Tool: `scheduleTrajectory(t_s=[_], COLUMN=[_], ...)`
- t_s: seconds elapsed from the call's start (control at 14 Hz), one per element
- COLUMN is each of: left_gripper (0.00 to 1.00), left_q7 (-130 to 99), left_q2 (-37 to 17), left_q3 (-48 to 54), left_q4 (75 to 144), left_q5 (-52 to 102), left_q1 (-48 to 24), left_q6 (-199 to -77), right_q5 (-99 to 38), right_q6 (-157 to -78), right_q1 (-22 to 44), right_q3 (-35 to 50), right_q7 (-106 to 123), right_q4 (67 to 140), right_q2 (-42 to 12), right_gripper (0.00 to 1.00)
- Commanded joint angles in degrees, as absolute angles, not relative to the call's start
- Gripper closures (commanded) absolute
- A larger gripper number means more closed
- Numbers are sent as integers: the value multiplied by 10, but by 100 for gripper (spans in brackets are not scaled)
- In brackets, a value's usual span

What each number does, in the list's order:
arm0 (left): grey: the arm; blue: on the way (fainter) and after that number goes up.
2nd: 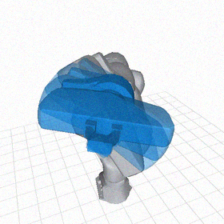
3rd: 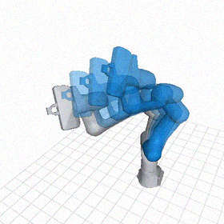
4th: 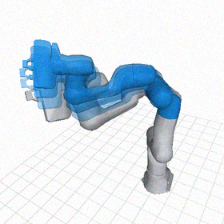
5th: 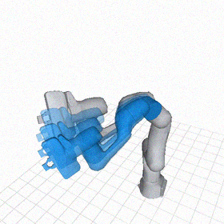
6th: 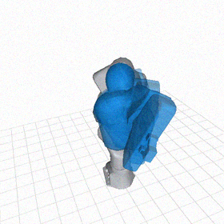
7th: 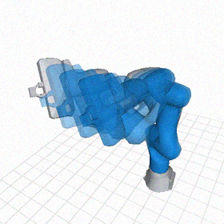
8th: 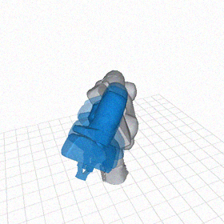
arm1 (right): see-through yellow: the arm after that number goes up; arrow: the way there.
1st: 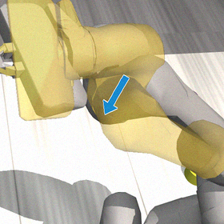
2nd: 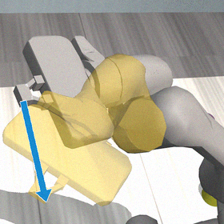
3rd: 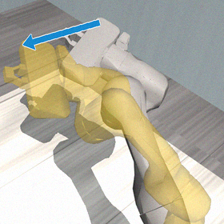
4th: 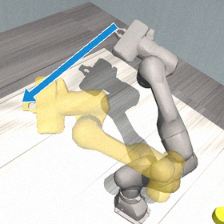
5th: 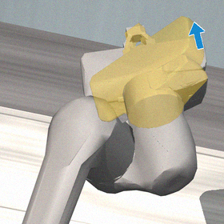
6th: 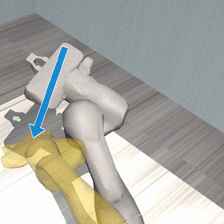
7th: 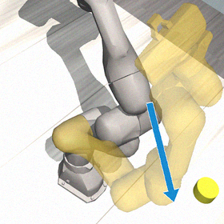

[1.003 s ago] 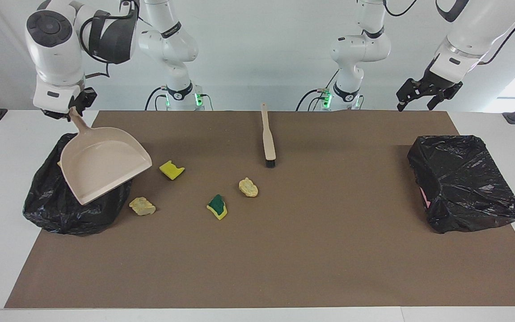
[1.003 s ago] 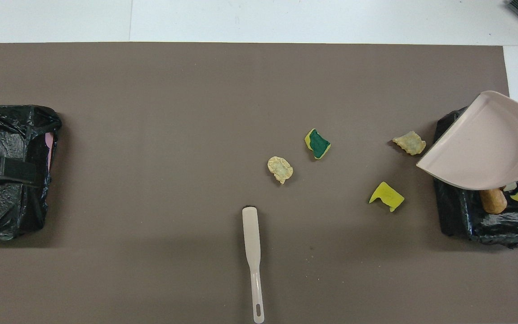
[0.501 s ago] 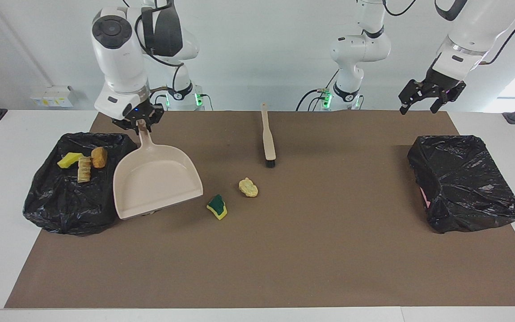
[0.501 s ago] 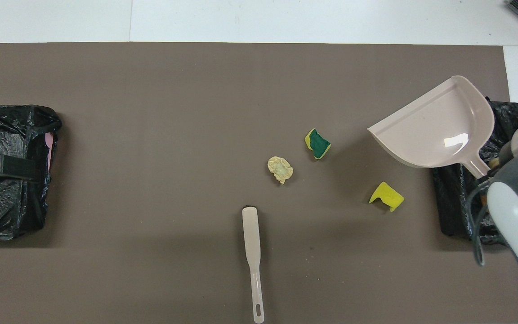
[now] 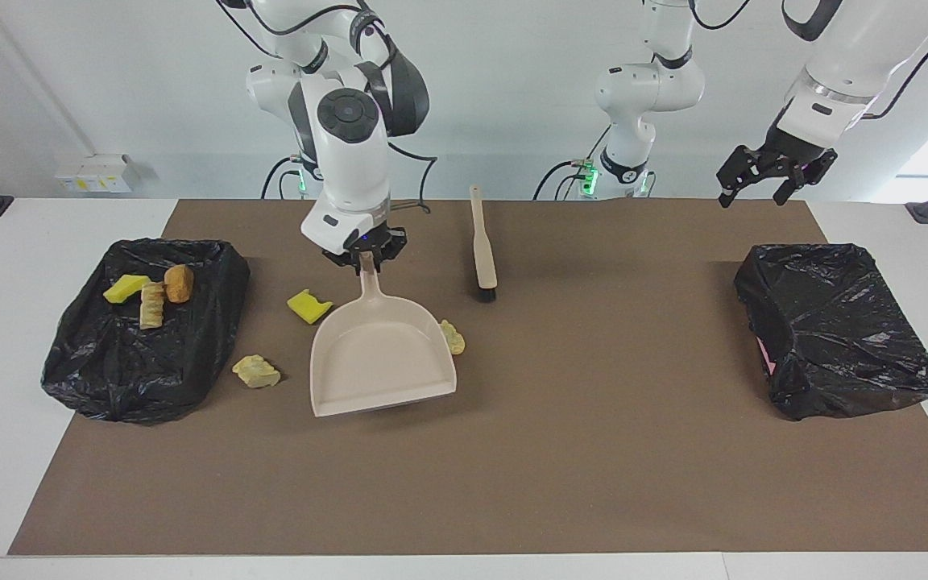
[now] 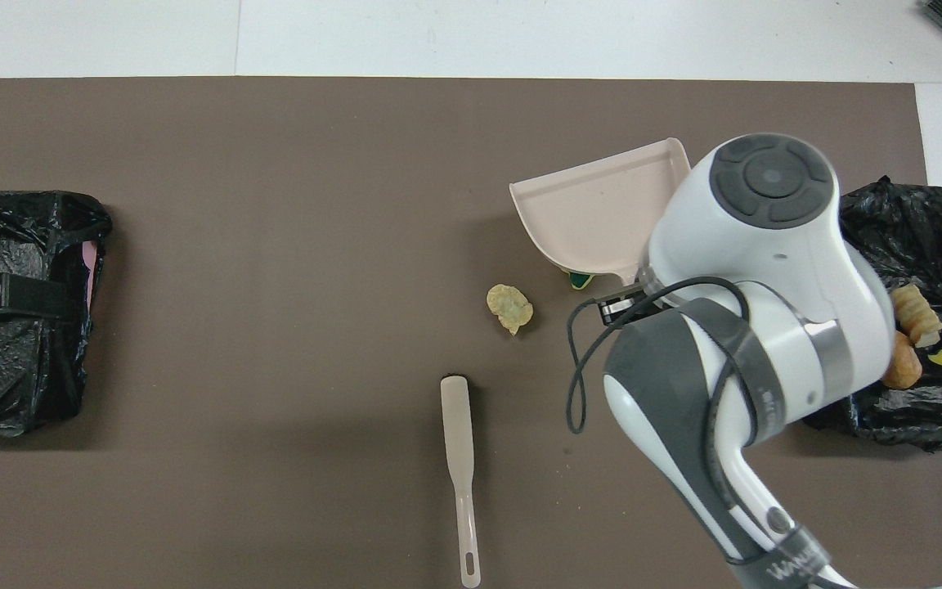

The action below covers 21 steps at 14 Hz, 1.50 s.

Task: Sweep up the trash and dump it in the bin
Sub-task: 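Bring the empty dustpan back to the table center with the right gripper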

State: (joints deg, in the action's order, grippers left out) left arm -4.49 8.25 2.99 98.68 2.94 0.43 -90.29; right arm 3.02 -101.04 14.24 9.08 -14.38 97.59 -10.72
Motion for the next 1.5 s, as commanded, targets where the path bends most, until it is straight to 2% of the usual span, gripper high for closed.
scheduleTrajectory(t_s=[0.0,0.29,0.43,0.64,0.86,0.93,1.0,1.29,1.43], left_gripper=[0,0,0,0,0,0,0,0,0], left_q7=[-36,-36,-36,-36,-36,-36,-36,-37,-40], left_q2=[98,98,98,98,98,98,98,98,91], left_q3=[33,33,33,33,33,33,33,33,34], left_q4=[1007,1008,1008,1008,1009,1009,1009,1009,1008], left_q5=[22,22,22,22,22,22,22,22,22], left_q1=[11,10,10,10,10,10,10,7,4], left_q6=[-915,-915,-915,-914,-914,-914,-914,-915,-925], right_q5=[14,16,15,12,-14,-16,-10,-18,-21], right_q6=[-1053,-1088,-1130,-1172,-1179,-1177,-1175,-1168,-1142], right_q1=[174,227,238,244,244,244,247,252,251], right_q3=[87,87,87,88,89,89,90,91,91], right_q7=[-215,-315,-337,-356,-357,-356,-352,-346,-346], right_q4=[934,818,804,795,795,795,796,803,833], right_q2=[-160,-280,-318,-354,-359,-358,-354,-326,-294], right_gripper=[100,100,100,100,100,57,1,0,0])
